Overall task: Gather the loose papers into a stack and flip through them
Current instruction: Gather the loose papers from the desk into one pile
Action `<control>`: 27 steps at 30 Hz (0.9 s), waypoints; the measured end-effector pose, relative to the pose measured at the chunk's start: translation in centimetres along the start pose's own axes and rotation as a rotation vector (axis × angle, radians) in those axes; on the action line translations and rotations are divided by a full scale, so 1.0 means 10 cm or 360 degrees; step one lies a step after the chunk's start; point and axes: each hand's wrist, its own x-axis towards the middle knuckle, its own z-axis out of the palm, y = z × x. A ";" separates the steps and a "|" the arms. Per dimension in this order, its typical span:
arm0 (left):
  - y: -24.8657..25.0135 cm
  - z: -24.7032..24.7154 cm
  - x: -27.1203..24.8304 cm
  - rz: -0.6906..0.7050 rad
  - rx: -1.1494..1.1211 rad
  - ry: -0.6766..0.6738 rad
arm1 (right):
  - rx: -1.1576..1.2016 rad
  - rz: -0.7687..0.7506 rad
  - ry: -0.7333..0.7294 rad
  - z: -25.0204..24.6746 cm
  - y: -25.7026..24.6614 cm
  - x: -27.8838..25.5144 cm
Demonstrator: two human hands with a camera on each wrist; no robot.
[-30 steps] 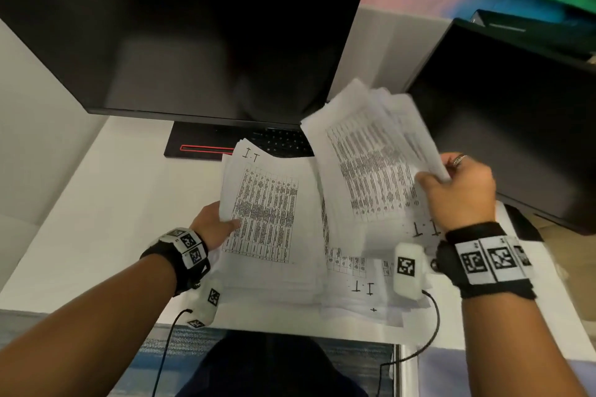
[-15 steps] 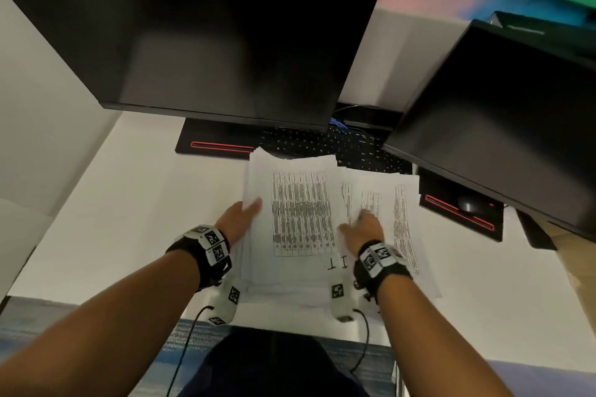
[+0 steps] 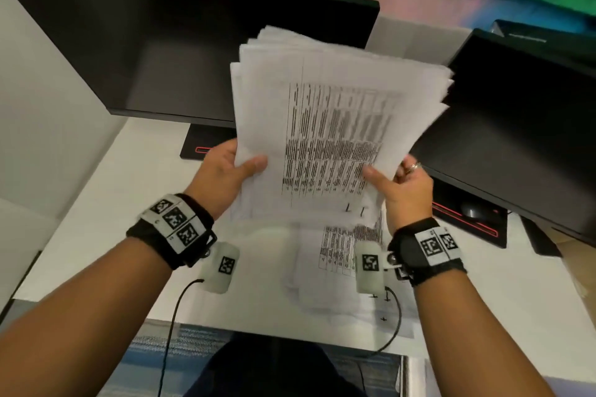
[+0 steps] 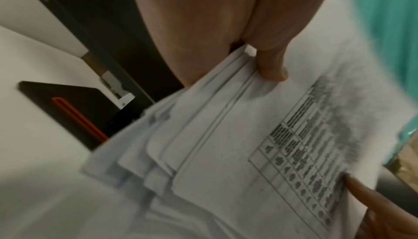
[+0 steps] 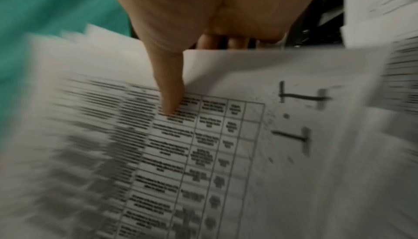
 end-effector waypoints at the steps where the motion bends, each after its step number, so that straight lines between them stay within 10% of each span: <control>1: 0.07 0.00 0.01 0.0048 0.0005 0.0005 | -0.0020 -0.0088 -0.0006 -0.01 -0.06 0.01; 8: 0.24 0.06 0.09 0.0216 0.0031 0.0027 | -0.0196 -0.0313 -0.0125 0.00 -0.32 0.01; 14: -0.01 0.33 0.02 0.0343 0.0288 0.0514 | -0.0174 -0.0474 0.0041 0.08 -0.31 -0.30; 21: -0.83 0.37 -0.04 -0.0182 0.0302 0.0180 | -0.0494 0.0240 0.0263 0.01 0.52 -0.26; 27: -0.60 0.34 0.18 -0.0139 0.0719 0.0458 | -0.1901 0.1052 0.0229 -0.32 1.24 -0.16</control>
